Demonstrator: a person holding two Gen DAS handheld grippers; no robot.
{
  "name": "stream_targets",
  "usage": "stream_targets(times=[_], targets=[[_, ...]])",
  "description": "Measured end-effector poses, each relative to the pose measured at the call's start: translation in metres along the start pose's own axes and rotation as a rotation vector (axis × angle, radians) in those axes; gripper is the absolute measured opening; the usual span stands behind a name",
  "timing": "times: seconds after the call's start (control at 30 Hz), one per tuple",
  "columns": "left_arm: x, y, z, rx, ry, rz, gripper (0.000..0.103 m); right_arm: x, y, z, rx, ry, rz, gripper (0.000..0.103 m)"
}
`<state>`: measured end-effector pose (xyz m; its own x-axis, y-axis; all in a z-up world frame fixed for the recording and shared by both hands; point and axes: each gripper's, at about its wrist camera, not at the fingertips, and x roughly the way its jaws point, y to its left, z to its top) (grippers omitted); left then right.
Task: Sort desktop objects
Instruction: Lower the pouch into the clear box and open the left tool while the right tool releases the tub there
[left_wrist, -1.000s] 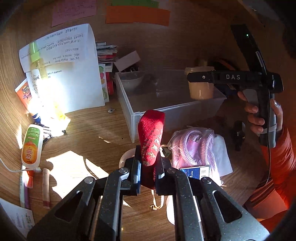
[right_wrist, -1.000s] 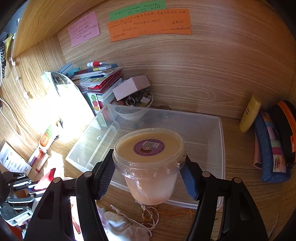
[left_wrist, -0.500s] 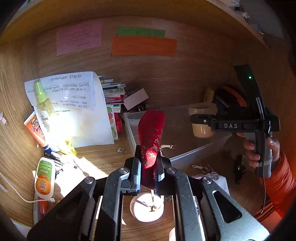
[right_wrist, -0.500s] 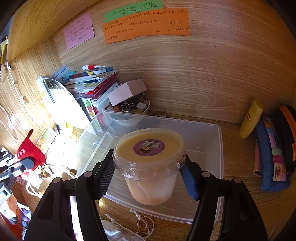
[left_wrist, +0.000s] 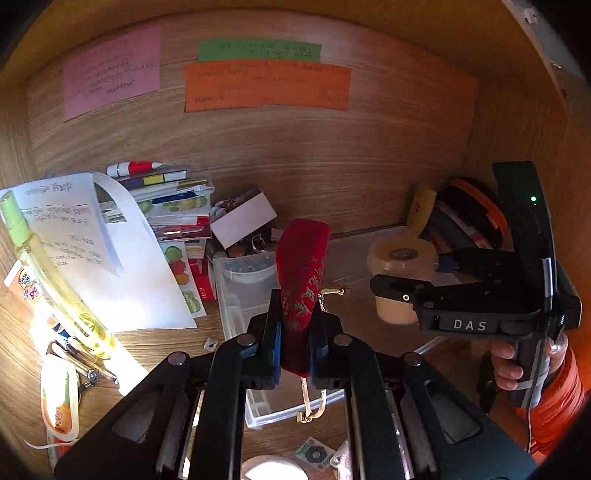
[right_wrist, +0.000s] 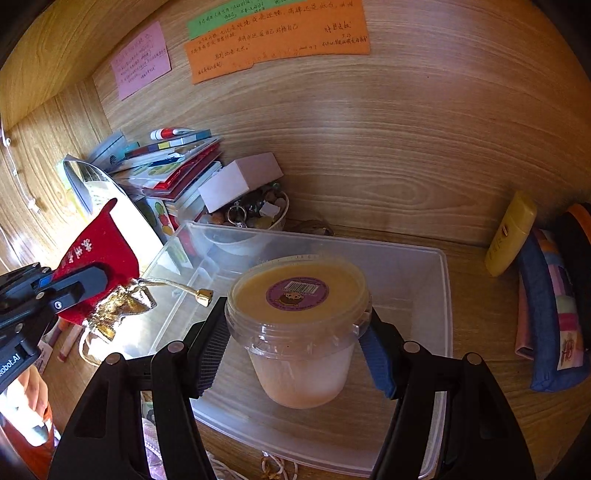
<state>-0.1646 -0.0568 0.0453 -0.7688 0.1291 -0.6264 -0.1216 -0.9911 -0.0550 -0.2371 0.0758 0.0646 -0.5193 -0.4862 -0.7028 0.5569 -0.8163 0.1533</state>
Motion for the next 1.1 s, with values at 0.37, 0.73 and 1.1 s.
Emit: stream_targets(times=[0.37,0.73,1.1], targets=[[0.055,0.004,-0.005,-0.010,0.124,-0.017,0.010,0.015,-0.002,-0.010,-0.044,0.035,-0.035,0.063],[0.071,-0.001,-0.017,0.022,0.196,-0.023,0.010,0.022,0.010,-0.017,-0.136,0.052,-0.093,0.063],[0.072,-0.005,-0.021,0.039,0.192,-0.015,0.044,0.029,0.013,-0.022,-0.153,0.105,-0.104,0.063]])
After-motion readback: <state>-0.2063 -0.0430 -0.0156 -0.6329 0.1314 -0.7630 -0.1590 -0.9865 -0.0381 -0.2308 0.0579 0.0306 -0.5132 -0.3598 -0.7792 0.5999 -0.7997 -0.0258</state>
